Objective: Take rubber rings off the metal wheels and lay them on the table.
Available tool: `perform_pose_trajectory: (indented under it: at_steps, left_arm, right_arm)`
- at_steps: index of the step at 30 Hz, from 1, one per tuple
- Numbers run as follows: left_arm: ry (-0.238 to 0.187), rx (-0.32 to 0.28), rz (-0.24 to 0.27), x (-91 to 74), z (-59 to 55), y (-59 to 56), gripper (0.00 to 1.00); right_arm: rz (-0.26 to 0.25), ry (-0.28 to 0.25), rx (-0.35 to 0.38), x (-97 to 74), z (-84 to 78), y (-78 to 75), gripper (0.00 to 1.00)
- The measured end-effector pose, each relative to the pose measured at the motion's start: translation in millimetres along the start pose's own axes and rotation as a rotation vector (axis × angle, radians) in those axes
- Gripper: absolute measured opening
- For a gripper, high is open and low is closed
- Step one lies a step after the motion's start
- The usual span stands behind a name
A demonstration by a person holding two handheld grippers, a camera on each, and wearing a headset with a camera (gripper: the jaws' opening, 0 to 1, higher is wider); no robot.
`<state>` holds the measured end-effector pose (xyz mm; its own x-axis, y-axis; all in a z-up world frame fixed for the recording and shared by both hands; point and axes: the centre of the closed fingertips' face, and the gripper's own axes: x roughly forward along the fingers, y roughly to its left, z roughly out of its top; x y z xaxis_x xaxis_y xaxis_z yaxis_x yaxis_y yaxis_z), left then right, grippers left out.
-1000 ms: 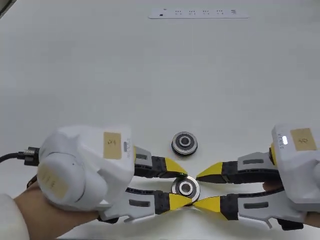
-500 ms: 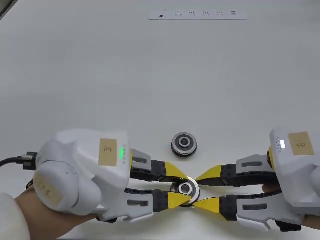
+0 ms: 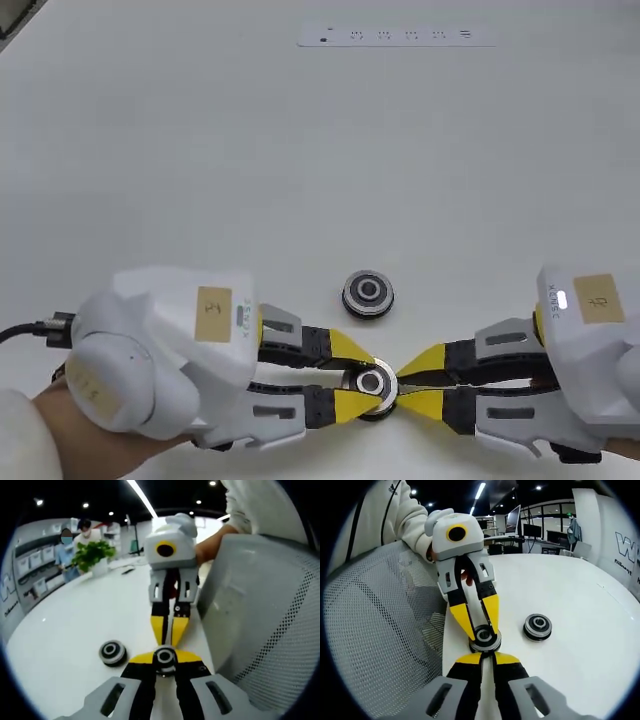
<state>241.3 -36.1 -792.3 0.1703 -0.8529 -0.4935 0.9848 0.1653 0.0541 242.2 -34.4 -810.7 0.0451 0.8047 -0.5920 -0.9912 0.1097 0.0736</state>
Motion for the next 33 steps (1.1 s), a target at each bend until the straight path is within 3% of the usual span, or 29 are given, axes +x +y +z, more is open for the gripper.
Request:
perform_pose_trajectory:
  at_steps: [7, 11, 17, 26, 33]
  left_arm:
    - [-0.003, 0.004, 0.002, 0.0, -0.8, 0.4, 0.15]
    - [-0.002, 0.005, 0.003, 0.1, -0.5, 0.0, 0.15]
    - [-0.003, 0.004, 0.004, -0.2, -0.7, -0.2, 0.15]
    - [-0.002, 0.002, 0.009, -0.5, -1.1, -0.5, 0.15]
    - [-0.004, -0.002, 0.010, -0.8, -0.8, -0.9, 0.15]
  right_arm:
    - [-0.022, -0.001, 0.000, -2.7, 0.5, -3.4, 0.00]
    - [-0.024, -0.006, 0.045, -3.1, 0.0, -3.2, 0.00]
    - [-0.006, -0.063, 0.198, -4.4, 0.1, -5.2, 0.00]
    - [0.014, -0.058, 0.262, -3.3, -0.4, -4.5, 0.00]
    - [0.026, -0.080, 0.448, -4.1, -2.3, -6.9, 0.00]
